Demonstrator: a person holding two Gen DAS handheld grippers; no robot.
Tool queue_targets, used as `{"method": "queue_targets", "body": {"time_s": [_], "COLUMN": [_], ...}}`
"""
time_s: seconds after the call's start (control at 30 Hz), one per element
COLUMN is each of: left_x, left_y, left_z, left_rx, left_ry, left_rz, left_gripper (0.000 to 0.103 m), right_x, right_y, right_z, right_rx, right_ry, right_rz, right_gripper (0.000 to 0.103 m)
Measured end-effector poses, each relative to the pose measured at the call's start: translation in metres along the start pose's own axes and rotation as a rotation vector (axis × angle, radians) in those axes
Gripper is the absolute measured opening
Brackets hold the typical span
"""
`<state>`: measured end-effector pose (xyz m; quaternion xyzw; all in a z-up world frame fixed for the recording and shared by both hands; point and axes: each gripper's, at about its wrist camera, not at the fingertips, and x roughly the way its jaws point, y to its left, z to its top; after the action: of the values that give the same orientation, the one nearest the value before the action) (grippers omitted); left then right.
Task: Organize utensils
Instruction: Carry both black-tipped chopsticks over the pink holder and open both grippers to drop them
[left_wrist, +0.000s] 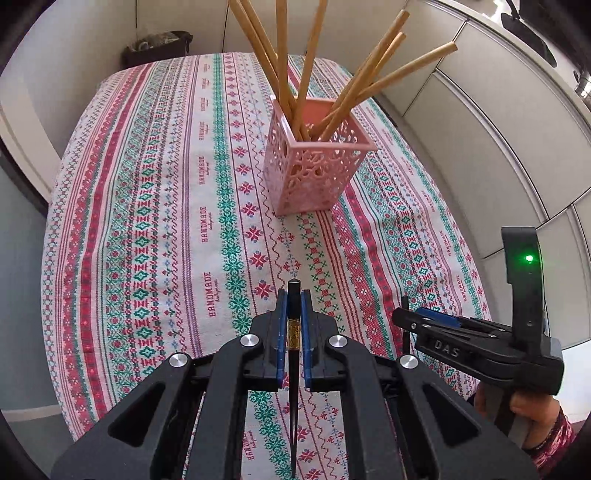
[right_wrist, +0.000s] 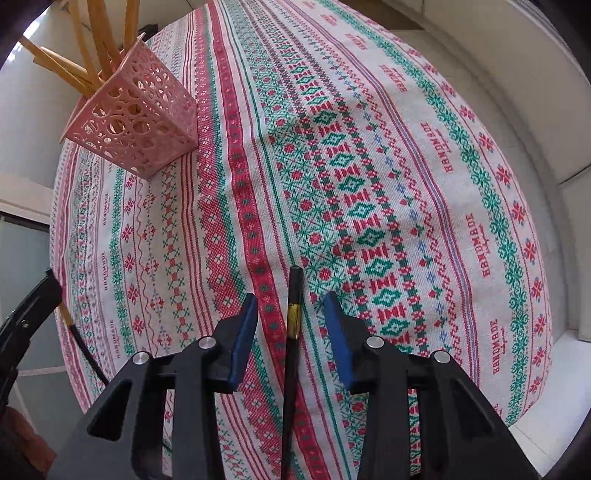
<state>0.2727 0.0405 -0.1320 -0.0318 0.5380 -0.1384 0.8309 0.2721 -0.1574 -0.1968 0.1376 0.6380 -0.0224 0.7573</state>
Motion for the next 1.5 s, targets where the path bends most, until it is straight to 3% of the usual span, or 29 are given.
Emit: {"method": "queue_targets", "body": {"time_s": [0.07,0.1,0.23,0.43,0.53,0.73,0.87,1.17,1.3,1.5], "left_x": [-0.004,-0.009,-0.025,-0.062,-0.082,-0.12,-0.15,-0.186,-0.177,-0.139], "left_y": [0.003,0.008,0.011,-0.009,-0.021,-0.038,-0.046,-0.054,-0.051,-0.043], "left_z": [0.001,0.002,0.003,-0.005,-0.007,0.006,0.024,0.078,0.091,0.111], "left_rx": [0.007,0.01,0.01,0.062,0.096,0.1,0.097,0.09,0.081,0.077], "left_ry": [-0.018,-0.026,-0.071,-0.246,-0.327,-0.488,-0.608,-0.742,-0.755,-0.694], "left_rz": [-0.003,-0.005,-0.025,-0.082,-0.09,-0.075,-0.044,0.021,0.022,0.059], "left_gripper": [0.006,0.006,0.006,0.006,0.006,0.006,0.006,0.006,0.006,0.006], "right_x": [0.002,0.004,-0.004,-0.096,-0.135,-0.186,-0.22,-0.275,-0.27,-0.236], "right_y": [0.009,0.012,0.019,0.025,0.018,0.014,0.016,0.042,0.055,0.065], "right_z": [0.001,-0.001,-0.015,-0.059,-0.073,-0.045,-0.023,0.034,0.051,0.067], "right_rx": [-0.024,-0.034,-0.043,-0.146,-0.154,-0.132,-0.143,-0.178,-0.202,-0.22], "right_ry": [-0.034,-0.052,-0.125,-0.568,-0.7,-0.761,-0.826,-0.945,-0.946,-0.897], "right_rz": [-0.067,-0.078,-0.014,0.083,0.143,0.237,0.247,0.292,0.298,0.287], "right_gripper": [0.014,0.008,0.007,0.007,0.007,0.007,0.007,0.007,0.008,0.008]}}
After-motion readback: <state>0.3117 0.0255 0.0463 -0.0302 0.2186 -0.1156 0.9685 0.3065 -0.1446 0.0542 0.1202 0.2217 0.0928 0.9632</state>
